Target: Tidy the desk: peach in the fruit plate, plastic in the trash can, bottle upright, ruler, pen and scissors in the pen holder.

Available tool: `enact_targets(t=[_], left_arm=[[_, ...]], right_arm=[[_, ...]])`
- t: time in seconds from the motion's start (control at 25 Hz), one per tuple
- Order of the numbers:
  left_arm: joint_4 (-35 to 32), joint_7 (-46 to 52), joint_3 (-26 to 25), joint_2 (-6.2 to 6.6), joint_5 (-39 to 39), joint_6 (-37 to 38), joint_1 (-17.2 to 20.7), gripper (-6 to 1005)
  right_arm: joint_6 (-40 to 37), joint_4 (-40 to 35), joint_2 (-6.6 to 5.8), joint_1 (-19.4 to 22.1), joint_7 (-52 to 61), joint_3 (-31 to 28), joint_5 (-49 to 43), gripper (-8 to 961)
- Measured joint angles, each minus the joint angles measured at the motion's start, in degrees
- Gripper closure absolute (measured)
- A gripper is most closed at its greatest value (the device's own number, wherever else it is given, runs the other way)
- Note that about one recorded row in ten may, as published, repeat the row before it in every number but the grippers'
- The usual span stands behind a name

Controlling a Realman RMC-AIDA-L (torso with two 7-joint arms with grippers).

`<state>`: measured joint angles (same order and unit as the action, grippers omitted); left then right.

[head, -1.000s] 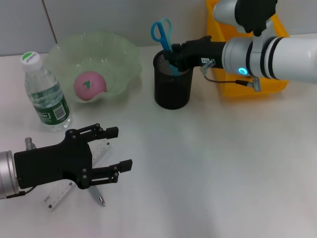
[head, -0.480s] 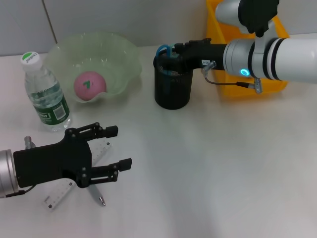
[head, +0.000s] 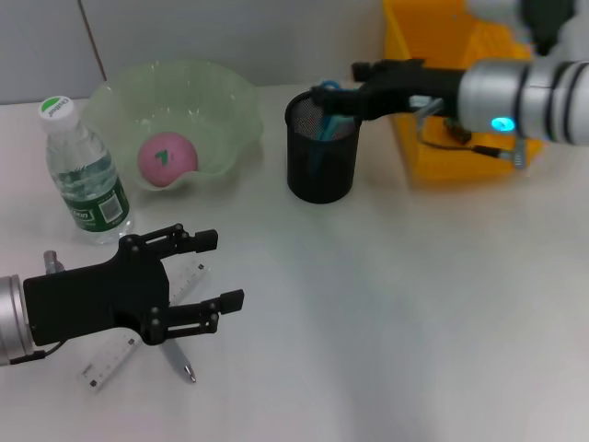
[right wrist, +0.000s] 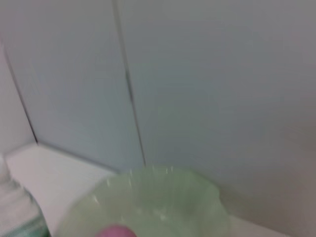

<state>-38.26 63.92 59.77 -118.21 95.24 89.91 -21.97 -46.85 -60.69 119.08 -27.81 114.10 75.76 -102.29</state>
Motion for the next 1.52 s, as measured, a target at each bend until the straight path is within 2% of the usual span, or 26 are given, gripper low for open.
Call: enact_targets(t=[0.04, 0.08, 0.12, 0.24, 0.28, 0.36, 0.4, 0.44, 0.48, 0.52, 0.6, 0.64, 0.68, 0.92, 1.08, 1.52], left_arm=[[0.05, 0.02, -0.04, -0.02, -0.04, 0.0, 0.0, 199], [0.12, 0.19, -0.07, -0.05, -0.36, 0.0, 0.0, 199], [0.12, 0.35, -0.08, -0.05, -0.48, 0.0, 0.0, 199], [0.09, 0.97, -0.09, -0.08, -0.83, 0.04, -0.05, 200], [0.03, 1.27, -0.08, -0.09, -0.97, 0.14, -0.08, 200], [0.03, 1.27, -0.08, -0.09, -0.97, 0.14, -0.08, 200], [-0.03, 1.67, -0.05, -0.09, -1.17, 0.32, -0.13, 200], [-0.13, 2.12, -0.01, -0.09, -1.54, 0.79, -0.22, 200], [-0.14, 2.15, -0.01, -0.11, -1.63, 0.91, -0.23, 200], [-0.14, 2.16, -0.02, -0.12, -1.66, 0.94, -0.23, 200], [-0.14, 2.54, -0.07, -0.16, -1.68, 0.94, -0.3, 200], [-0.14, 2.54, -0.07, -0.16, -1.68, 0.94, -0.3, 200], [-0.14, 3.36, -0.08, -0.14, -1.68, 0.82, -0.36, 200], [-0.37, 5.44, -0.1, -0.02, -1.66, -0.19, -0.43, 200], [-0.97, 7.56, -0.09, 0.05, -1.15, -1.15, -0.4, 200], [-4.21, 13.09, 0.01, 0.09, 1.39, -3.79, -0.11, 200]], right_arm=[[-1.81, 0.15, -0.02, 0.6, -2.24, -1.91, 2.22, 200], [-7.23, 1.75, -0.06, 1.52, -8.31, -6.66, 8.03, 193], [-7.23, 1.75, -0.06, 1.52, -8.31, -6.66, 8.03, 189], [-17.59, 7.16, -0.6, 1.48, -16.42, -15.8, 13.96, 175], [-24.13, 11.65, -1.76, 0.63, -19.86, -21.41, 14.83, 171], [-29.8, 16.85, -3.64, -0.24, -22.61, -25.17, 14.78, 171], [-29.8, 16.85, -3.64, -0.24, -22.61, -25.17, 14.78, 171], [-32.57, 19.41, -4.82, -0.56, -24.01, -25.73, 14.72, 171], [-37.15, 23.65, -7.08, -0.91, -26.25, -25.92, 14.12, 171], [-37.15, 23.65, -7.08, -0.91, -26.25, -25.92, 14.12, 171], [-41.47, 25.96, -9.0, -0.63, -27.48, -25.91, 10.7, 172], [-41.47, 25.96, -9.0, -0.63, -27.48, -25.91, 10.7, 172], [-44.24, 25.81, -9.53, 0.01, -27.53, -26.15, 7.59, 172], [-49.1, 24.74, -9.91, 0.9, -27.63, -26.34, 1.14, 172], [-52.13, 22.78, -9.28, 1.33, -27.7, -26.33, -4.1, 173], [-52.55, 22.07, -8.96, 1.49, -27.85, -25.91, -6.22, 174]])
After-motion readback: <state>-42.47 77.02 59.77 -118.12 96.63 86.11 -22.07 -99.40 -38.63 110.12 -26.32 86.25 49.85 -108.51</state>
